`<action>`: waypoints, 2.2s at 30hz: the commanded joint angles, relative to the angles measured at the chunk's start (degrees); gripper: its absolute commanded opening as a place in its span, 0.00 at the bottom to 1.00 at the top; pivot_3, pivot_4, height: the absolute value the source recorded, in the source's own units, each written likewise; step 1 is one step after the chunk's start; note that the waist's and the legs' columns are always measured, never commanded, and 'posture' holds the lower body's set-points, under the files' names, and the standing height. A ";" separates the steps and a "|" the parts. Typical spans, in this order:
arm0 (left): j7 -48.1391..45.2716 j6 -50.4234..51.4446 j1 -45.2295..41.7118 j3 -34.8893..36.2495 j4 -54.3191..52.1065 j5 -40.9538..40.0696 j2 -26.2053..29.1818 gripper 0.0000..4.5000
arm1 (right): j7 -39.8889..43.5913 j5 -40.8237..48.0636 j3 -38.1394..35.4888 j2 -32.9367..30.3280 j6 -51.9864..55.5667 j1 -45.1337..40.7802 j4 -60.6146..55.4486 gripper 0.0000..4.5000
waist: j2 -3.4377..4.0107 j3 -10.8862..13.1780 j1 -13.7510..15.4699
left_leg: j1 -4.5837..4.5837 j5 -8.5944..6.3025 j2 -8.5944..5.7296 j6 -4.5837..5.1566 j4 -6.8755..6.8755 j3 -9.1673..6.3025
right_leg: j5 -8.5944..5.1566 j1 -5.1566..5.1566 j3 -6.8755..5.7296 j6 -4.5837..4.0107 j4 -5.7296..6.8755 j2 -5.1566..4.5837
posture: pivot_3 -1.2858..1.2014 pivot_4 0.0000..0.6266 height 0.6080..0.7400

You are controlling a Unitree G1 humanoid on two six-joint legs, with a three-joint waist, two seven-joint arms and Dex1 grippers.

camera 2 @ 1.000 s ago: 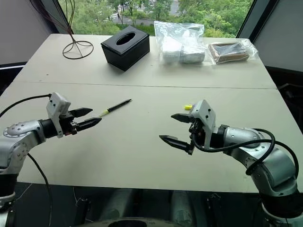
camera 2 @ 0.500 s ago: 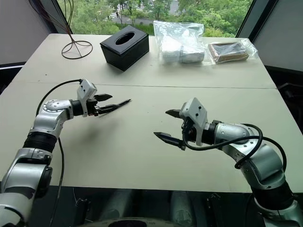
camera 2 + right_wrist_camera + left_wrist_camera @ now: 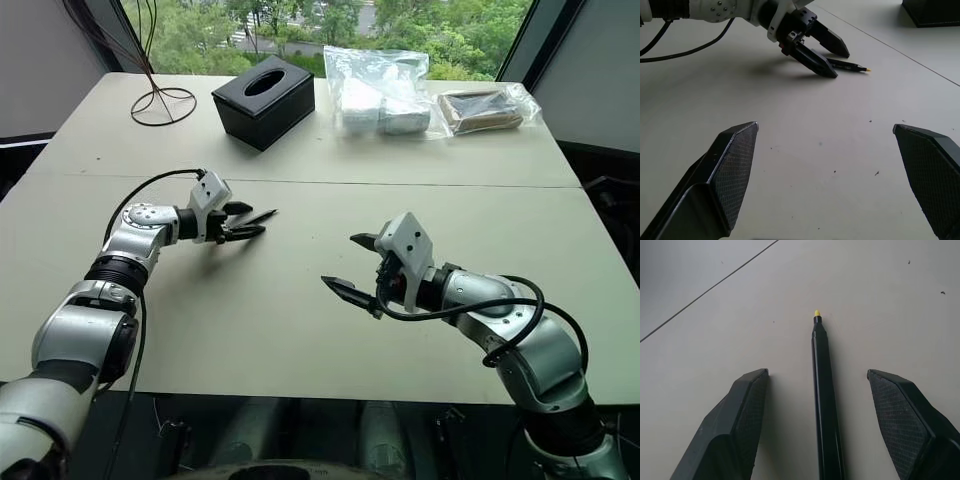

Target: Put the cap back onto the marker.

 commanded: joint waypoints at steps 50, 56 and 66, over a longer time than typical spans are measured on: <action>-13.80 27.10 11.95 2.73 -51.87 -14.37 7.90 0.01 | 21.18 -27.60 3.17 6.40 -42.65 -29.46 79.44 1.00 | 0.03 0.03 -1.76 | 0.16 0.04 -0.03 -0.06 0.18 -0.03 | -0.02 -0.04 0.15 -0.03 0.55 0.15 | 0.52 0.24 1.00; -11.93 28.17 13.78 2.78 -54.71 -15.39 8.34 0.01 | 26.05 -30.11 5.07 4.03 -44.40 -27.79 80.16 1.00 | 0.04 0.03 -1.70 | 0.17 0.04 -0.04 -0.07 0.16 -0.02 | -0.02 -0.03 0.16 -0.03 0.54 0.15 | 0.52 0.24 1.00; -9.98 28.03 13.88 2.18 -55.19 -16.11 7.87 0.00 | 26.47 -29.46 3.95 4.61 -43.13 -27.30 80.33 0.15 | 0.03 0.02 -1.49 | 0.43 0.05 -0.04 -0.08 0.21 -0.04 | -0.02 0.28 0.16 -0.04 0.53 0.13 | 0.52 0.24 1.00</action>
